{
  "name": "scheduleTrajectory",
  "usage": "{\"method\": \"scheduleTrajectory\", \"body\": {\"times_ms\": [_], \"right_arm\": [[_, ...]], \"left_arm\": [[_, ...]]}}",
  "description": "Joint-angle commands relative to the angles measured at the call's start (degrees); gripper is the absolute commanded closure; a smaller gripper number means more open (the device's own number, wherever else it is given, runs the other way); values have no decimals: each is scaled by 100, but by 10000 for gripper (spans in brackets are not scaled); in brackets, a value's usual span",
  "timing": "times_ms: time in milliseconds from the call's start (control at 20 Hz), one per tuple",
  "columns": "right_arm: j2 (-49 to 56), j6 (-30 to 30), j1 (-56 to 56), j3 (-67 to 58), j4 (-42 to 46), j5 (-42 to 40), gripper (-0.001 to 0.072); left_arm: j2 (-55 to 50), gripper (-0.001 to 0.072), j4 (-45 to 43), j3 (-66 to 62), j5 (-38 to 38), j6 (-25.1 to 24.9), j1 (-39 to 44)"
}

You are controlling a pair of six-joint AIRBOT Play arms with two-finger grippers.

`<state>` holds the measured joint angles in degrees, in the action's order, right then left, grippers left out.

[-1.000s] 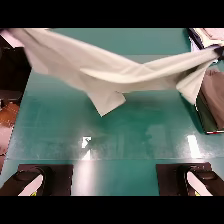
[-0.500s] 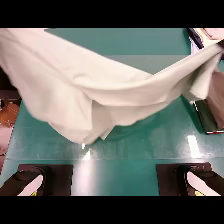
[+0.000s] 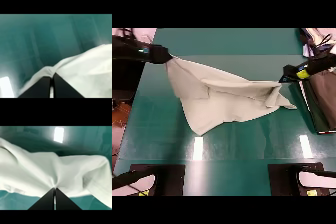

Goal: Fold the shirts.

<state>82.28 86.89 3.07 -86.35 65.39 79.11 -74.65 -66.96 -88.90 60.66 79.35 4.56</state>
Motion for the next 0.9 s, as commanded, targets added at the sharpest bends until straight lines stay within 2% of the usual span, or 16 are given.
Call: {"method": "scheduleTrajectory", "body": {"times_ms": [0, 100, 150, 200, 250, 350, 450, 500, 550, 600, 700, 850], "right_arm": [[452, 2, 0, 203, -289, -1438, 700], [459, 2, 2, 203, -291, -2286, 681], [459, 2, 4, 131, -275, -2542, 445], [459, 2, 83, 31, -275, -2660, 170], [459, 2, 149, -116, -284, -2594, 110], [455, -22, 321, -481, -284, -2004, 121], [323, -468, 468, -625, -289, -1080, 264], [210, -625, 490, -564, -286, -662, 265], [68, -721, 490, -411, -284, -428, 266], [-125, -752, 490, -162, -284, -334, 266], [-597, -752, 474, 505, -289, -442, 266], [-1261, -748, 415, 1473, -289, -743, 266]], "left_arm": [[-848, 683, 9, 35, -813, 175, -2], [-1082, 680, 9, -46, -942, 184, -2], [-1104, 547, -15, -46, -1034, 181, -2], [-1104, 170, -11, -79, -1080, 186, -28], [-1097, 44, -11, -162, -966, 188, -94], [-1056, 42, -9, -444, -315, 186, -361], [-942, 44, -15, -549, 774, 168, -710], [-933, 60, -24, -496, 1246, 170, -874], [-931, 199, -15, -345, 1606, 166, -1016], [-870, 218, -11, -35, 1805, 157, -1137], [-562, 217, 15, 960, 1694, 122, -1209], [238, 217, 494, 2929, 861, 122, -1204]]}}
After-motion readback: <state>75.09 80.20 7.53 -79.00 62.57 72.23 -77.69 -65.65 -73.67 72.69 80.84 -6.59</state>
